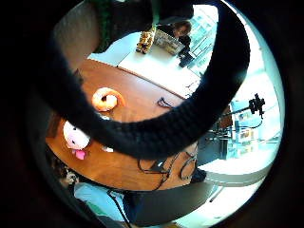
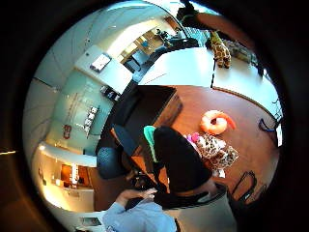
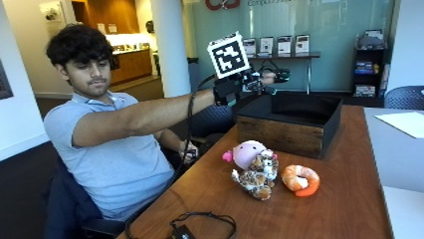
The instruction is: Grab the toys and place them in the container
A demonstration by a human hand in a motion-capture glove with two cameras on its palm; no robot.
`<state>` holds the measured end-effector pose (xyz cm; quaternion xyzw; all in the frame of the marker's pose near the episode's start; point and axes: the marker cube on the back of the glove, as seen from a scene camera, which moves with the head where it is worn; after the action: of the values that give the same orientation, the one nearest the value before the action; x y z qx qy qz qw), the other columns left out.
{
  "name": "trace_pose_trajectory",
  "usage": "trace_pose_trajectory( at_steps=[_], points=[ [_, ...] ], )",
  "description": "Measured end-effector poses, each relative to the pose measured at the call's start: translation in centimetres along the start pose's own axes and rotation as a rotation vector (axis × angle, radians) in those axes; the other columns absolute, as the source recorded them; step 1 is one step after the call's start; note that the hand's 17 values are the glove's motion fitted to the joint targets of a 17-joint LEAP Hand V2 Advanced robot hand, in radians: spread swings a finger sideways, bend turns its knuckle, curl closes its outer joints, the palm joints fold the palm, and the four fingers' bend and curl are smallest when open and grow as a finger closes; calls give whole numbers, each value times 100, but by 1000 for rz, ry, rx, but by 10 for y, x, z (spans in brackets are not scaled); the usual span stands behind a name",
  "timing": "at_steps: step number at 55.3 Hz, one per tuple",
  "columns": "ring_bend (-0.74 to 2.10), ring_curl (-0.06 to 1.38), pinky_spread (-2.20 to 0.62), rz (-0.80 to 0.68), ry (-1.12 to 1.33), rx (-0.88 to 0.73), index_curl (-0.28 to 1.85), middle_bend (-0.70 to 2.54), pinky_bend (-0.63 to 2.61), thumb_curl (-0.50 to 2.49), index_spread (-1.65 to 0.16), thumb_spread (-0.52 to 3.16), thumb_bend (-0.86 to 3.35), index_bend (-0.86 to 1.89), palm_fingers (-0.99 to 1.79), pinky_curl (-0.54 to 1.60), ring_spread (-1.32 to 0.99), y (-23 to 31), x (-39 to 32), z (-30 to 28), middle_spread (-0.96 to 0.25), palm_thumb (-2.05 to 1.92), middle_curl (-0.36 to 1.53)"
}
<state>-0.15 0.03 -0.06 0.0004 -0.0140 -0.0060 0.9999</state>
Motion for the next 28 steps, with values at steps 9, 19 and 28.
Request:
trace_pose_trajectory(
  at_steps=[9, 19, 28],
  points=[
    [17, 3, 6, 11, 0, 6, 13, 15, 67, 4, -27, 94, -5, 28, 2, 20, -7, -1, 6, 2, -5, -8, 6],
    [19, 7, 8, 9, 24, -4, 20, 16, 72, 8, -32, 118, -5, 29, -2, 24, -9, 1, 8, 6, -6, -8, 12],
    [19, 10, 8, -22, 16, -40, 23, 17, 73, 11, -34, 126, -6, 29, -3, 26, -10, 7, 7, 24, -6, -8, 16]
  ],
)
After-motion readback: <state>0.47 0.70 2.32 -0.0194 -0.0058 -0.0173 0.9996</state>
